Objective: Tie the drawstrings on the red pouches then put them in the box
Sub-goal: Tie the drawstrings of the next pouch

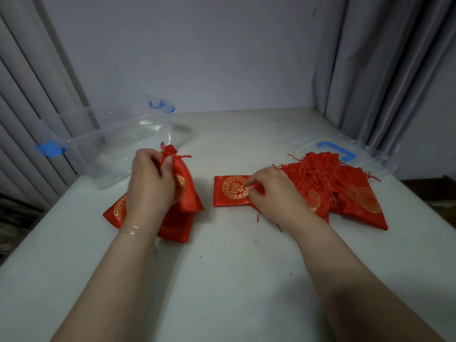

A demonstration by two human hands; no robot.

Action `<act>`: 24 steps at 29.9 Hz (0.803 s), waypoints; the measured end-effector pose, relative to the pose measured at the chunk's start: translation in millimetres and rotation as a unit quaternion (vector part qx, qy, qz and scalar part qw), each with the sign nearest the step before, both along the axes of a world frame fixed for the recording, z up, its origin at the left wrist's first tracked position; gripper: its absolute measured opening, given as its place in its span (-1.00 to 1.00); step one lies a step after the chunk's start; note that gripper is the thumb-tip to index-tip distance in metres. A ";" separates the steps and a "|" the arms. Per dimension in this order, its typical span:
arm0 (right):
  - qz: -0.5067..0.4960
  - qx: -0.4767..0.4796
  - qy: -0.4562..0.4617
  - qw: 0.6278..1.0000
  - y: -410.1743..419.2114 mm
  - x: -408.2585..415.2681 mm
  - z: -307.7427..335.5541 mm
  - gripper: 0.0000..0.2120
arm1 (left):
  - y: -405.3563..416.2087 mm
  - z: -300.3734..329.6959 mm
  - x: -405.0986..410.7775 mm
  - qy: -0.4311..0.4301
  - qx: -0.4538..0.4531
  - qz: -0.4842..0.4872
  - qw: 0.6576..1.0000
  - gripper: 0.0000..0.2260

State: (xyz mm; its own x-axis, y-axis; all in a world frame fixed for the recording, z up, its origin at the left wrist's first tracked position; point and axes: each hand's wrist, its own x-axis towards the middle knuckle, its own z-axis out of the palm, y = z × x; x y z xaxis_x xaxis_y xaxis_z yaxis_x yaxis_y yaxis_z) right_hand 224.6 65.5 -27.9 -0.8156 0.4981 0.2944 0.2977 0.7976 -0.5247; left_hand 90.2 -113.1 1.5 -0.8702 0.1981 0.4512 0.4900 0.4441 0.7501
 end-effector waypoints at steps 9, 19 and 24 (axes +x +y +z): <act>-0.008 0.082 -0.145 0.986 -6.5 -2.7 -8.8 -0.62 | -7.9 -23.9 -13.4 0.033 -0.313 0.067 0.947 -0.62; 0.011 -0.021 0.162 0.986 -8.2 -6.2 0.9 -0.69 | 17.7 -15.0 21.9 0.095 -0.093 -0.155 0.979 -0.73; 0.101 0.000 0.283 0.954 -22.6 -1.2 11.8 -0.64 | 20.3 -23.6 12.5 -0.127 -0.003 -0.222 0.967 -0.48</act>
State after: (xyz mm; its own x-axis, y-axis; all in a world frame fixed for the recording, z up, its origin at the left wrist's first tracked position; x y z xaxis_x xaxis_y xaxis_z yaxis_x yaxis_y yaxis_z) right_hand 223.4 42.9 -16.1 -0.6054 0.3477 0.7159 -0.1924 0.8089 -0.5556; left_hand 102.8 -92.8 -22.2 -0.7820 0.5788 0.2313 0.4331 0.2376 0.8695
